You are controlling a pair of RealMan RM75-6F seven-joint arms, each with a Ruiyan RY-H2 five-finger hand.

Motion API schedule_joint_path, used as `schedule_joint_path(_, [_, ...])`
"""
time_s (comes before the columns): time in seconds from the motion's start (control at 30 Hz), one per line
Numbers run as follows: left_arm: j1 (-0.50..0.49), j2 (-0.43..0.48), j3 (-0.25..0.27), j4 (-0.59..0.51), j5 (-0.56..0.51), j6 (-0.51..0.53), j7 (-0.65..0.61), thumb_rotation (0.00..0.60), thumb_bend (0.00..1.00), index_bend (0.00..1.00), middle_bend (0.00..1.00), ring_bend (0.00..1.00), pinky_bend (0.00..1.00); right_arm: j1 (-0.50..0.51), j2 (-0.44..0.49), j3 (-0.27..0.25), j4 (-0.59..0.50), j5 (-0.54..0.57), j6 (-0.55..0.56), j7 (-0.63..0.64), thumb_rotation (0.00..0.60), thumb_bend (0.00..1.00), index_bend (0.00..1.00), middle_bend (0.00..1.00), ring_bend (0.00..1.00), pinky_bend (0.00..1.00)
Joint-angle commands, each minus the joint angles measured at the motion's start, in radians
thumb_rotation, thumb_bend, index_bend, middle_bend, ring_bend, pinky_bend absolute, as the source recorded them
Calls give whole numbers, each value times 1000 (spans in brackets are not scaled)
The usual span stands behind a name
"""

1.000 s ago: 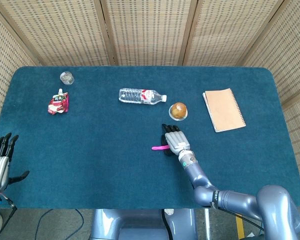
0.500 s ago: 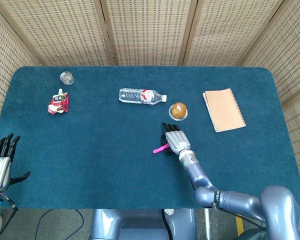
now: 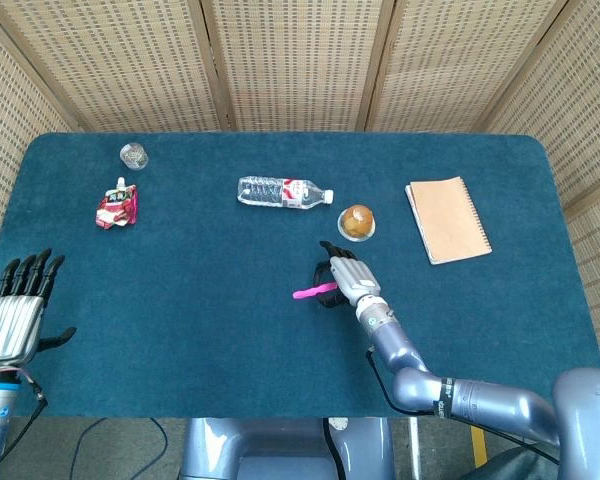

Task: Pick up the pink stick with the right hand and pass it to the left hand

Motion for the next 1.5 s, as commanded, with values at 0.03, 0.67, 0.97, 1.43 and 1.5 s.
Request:
schedule_joint_path(0.03, [-56, 6, -20, 16, 43, -46, 2, 600, 0, 0, 0, 0, 0, 22, 32, 38, -50, 77, 5, 21, 600, 545, 624, 40, 0, 0])
schedule_joint_path(0.67, [-404, -79, -88, 119, 295, -258, -97, 600, 21, 197, 0, 0, 0, 132, 14, 111, -80, 322, 48, 74, 600, 560, 634, 42, 0, 0])
schedule_joint_path(0.97, [-522, -239, -101, 222, 285, -335, -19, 600, 141, 335, 0, 0, 0, 150, 15, 104, -75, 346, 57, 78, 600, 561, 637, 42, 0, 0])
schedule_joint_path(1.43, [-623, -446, -110, 382, 248, -343, -17, 600, 203, 428, 0, 0, 0, 153, 31, 96, -80, 353, 47, 99, 600, 564, 640, 42, 0, 0])
schedule_joint_path(1.5, [-629, -463, -107, 389, 240, -342, -25, 600, 230, 432, 0, 0, 0, 152, 36, 94, -84, 353, 46, 101, 600, 564, 643, 43, 0, 0])
